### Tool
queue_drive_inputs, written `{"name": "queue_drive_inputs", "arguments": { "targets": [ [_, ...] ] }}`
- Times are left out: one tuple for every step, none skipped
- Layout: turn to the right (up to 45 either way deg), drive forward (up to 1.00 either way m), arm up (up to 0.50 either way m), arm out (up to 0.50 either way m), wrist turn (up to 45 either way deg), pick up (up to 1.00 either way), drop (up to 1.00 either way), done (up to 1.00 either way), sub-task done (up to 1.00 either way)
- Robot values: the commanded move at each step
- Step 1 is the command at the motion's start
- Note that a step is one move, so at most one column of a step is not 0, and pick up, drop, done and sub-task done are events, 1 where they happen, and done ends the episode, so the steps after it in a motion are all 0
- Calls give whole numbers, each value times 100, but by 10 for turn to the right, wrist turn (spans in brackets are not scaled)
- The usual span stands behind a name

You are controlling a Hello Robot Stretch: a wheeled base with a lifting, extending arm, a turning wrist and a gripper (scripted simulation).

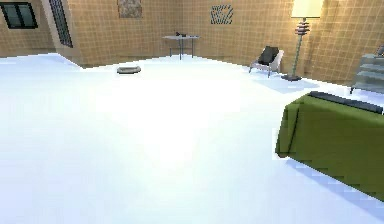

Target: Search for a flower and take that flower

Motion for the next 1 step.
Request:
{"name": "queue_drive_inputs", "arguments": {
  "targets": [
    [-60,0,0,0,0,0,0,0,0]
  ]
}}
